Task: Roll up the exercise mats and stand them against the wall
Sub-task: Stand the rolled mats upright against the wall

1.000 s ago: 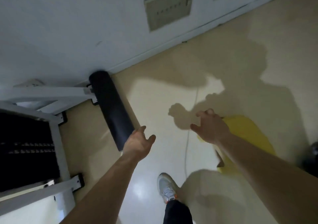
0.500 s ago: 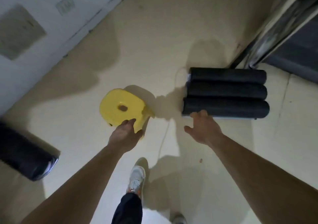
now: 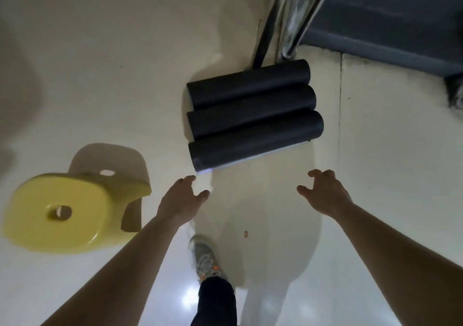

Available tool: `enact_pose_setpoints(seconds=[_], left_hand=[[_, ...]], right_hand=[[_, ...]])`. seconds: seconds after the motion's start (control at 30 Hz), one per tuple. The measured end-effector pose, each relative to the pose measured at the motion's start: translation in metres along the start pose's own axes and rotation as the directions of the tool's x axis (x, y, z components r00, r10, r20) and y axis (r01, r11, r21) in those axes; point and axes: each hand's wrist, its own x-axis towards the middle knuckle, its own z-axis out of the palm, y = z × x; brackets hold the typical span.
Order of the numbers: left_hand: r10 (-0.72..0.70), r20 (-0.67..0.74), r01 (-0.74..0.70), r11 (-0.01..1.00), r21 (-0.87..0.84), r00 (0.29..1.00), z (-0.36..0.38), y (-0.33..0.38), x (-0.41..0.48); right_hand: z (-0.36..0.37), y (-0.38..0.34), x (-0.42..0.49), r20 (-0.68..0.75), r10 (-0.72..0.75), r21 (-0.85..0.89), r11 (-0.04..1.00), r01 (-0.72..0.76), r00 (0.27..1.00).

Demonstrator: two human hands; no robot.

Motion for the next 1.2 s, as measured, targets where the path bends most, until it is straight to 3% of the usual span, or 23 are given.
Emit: enact_pose_setpoints(seconds=[0.17,0.53,0.63,0.77,0.93,1.07,1.13,1.2], left_hand=[[-0.071,-0.003,0.071,0.997,-0.036,0.997,0.024,0.016,0.078],[-0.353,-0.113,0.320,0.917,-0.238,0.929,0.120,0.089,0.188],[-0.473,-0.201,0.401,0.861,-0.314,0.858,0.139,0.103,0.223],[-0.692,-0.242,0.523,0.689,-0.502,0.680,0.159,0.126,0.273],[-0.860,-0.344,0.502,0.501,-0.705,0.376,0.164,0.107,0.320],[-0.886,-0.393,0.472,0.463,-0.750,0.244,0.156,0.072,0.338],[-0.904,-0.355,0.474,0.426,-0.770,0.236,0.149,0.052,0.340],[-0.883,-0.317,0.444,0.452,-0.774,0.346,0.143,0.038,0.338]], right_hand=[[0.008,0.009,0.088,-0.003,0.041,0.070,0.997,-0.041,0.999],[0.012,0.060,0.281,0.087,-0.040,0.054,0.998,0.036,0.995],[0.003,0.070,0.340,0.089,-0.074,0.127,0.990,0.063,0.993],[0.002,0.077,0.408,-0.020,-0.025,0.271,0.962,0.029,0.999],[0.012,0.079,0.461,-0.069,0.137,0.457,0.885,-0.090,0.988],[0.025,0.079,0.479,-0.166,0.182,0.573,0.818,-0.055,0.969],[0.030,0.080,0.482,-0.200,0.190,0.572,0.819,-0.043,0.961],[0.034,0.081,0.481,-0.234,0.189,0.581,0.814,-0.019,0.954]])
